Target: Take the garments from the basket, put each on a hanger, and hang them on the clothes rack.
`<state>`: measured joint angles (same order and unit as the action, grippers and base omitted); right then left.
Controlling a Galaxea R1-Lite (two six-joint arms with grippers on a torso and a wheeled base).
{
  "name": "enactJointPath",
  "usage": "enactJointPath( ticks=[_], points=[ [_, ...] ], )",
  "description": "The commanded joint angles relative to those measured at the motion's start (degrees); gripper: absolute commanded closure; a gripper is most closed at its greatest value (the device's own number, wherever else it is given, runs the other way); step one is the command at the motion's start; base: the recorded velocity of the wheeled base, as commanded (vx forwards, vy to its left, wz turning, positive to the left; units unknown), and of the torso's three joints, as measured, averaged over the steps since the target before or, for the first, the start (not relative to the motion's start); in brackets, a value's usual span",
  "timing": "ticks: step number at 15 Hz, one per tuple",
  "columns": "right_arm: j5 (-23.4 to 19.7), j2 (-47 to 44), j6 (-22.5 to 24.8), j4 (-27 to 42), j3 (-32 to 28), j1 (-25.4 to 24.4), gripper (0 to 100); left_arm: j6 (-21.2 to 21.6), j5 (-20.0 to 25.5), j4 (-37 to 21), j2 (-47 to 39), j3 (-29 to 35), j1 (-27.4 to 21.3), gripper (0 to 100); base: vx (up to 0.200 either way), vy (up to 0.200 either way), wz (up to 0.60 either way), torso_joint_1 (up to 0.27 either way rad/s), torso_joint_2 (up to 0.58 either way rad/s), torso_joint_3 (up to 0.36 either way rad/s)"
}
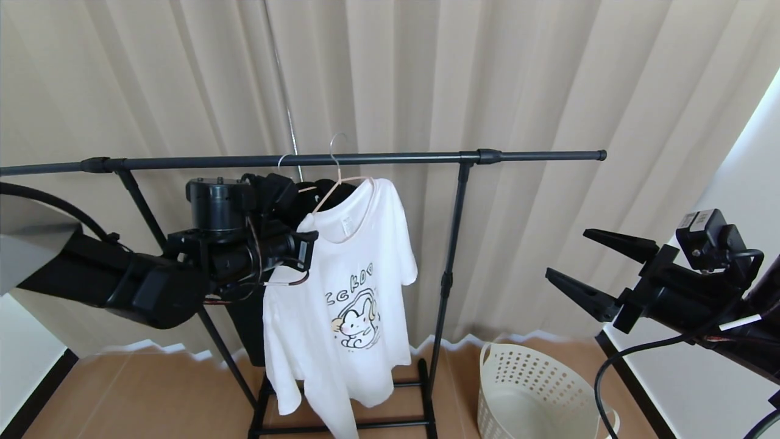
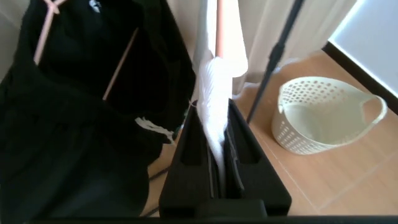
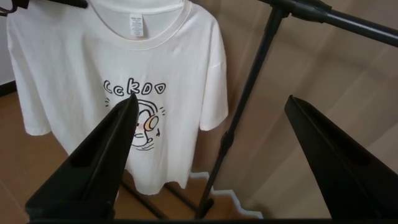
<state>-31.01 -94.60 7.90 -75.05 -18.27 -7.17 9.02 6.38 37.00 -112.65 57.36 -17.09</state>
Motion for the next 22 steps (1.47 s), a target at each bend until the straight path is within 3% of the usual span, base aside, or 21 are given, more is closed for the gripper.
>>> enactJointPath(
  ticks=[1, 14, 22],
  points=[
    [0.0, -0.1, 0.0, 0.0, 0.0, 0.0, 0, 0.0, -0.5, 0.1, -6.2, 4.4, 0.0, 100, 0.0, 0.0, 0.0, 0.0, 0.0, 0.0],
    [0.0, -0.7, 0.0, -0.1, 0.2, 0.0, 0, -2.8, -0.6, 3.0, -15.9, 14.6, -0.3, 100, 0.0, 0.0, 0.0, 0.0, 0.0, 0.0],
    [0.0, -0.7, 0.0, -0.1, 0.2, 0.0, 0, -2.8, -0.6, 3.0, -17.1, 15.5, -0.3, 100, 0.0, 0.0, 0.0, 0.0, 0.0, 0.0]
  ],
)
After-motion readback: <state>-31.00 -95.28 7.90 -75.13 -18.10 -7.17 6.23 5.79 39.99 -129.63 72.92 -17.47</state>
